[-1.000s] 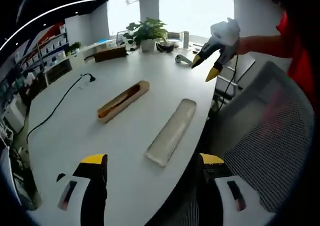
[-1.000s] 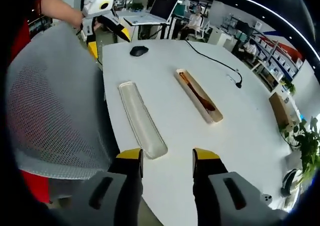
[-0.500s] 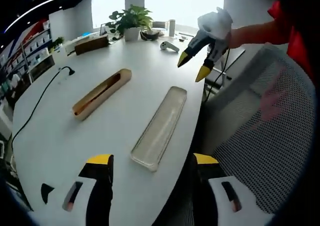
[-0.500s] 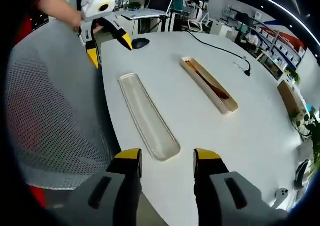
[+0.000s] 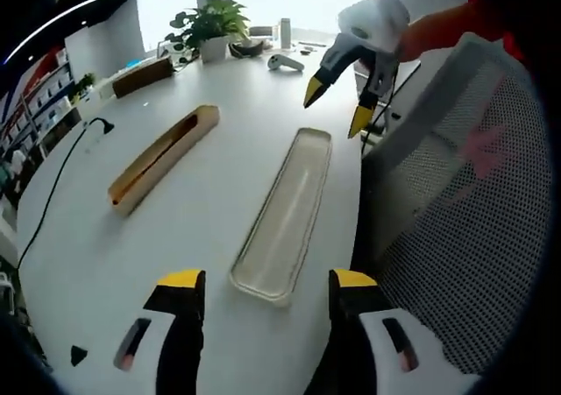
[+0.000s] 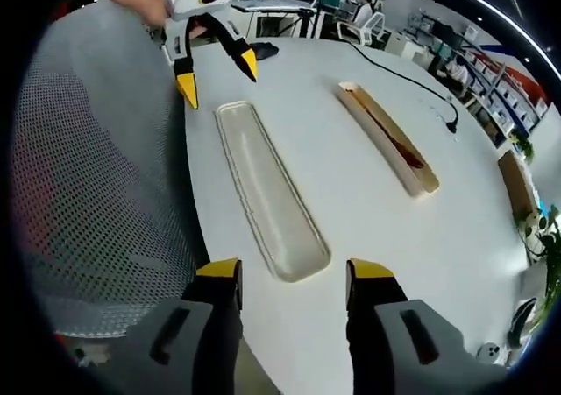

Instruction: Arrange the utensils inside the cutlery case until each visible utensil rests in its matching compartment.

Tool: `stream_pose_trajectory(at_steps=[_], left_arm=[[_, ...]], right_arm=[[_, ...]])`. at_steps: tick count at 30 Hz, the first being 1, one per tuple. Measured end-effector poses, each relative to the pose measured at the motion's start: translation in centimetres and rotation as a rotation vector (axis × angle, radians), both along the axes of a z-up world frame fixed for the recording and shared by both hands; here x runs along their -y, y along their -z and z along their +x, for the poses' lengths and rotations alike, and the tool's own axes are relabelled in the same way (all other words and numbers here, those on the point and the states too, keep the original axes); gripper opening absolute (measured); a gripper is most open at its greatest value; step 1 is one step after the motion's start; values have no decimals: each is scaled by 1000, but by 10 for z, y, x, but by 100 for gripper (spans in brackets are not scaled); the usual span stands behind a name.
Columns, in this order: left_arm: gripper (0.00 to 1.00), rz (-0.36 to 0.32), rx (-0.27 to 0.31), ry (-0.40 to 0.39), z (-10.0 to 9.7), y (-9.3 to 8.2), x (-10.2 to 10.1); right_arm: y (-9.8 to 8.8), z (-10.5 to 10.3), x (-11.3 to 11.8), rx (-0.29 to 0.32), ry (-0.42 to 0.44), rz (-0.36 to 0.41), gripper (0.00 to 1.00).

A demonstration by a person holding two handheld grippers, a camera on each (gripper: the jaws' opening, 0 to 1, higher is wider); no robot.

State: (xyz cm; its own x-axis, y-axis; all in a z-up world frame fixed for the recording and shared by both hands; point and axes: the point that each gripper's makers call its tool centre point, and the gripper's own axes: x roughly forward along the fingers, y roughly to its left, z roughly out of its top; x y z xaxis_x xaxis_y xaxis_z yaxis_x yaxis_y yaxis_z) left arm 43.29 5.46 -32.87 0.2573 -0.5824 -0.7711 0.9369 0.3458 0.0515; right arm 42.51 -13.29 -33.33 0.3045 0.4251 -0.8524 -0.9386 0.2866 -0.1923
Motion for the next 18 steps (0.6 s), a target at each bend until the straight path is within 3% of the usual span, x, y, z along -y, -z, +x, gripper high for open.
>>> stream_pose_trajectory(at_steps=[9,18], left_arm=[[58,14,-3,-17,4,8,3],[53,39,-19,5,-1,23,8]], right_arm=[[11,2,-17,-38,-3,19,42],[18,7,-16,-51,1,0,42]])
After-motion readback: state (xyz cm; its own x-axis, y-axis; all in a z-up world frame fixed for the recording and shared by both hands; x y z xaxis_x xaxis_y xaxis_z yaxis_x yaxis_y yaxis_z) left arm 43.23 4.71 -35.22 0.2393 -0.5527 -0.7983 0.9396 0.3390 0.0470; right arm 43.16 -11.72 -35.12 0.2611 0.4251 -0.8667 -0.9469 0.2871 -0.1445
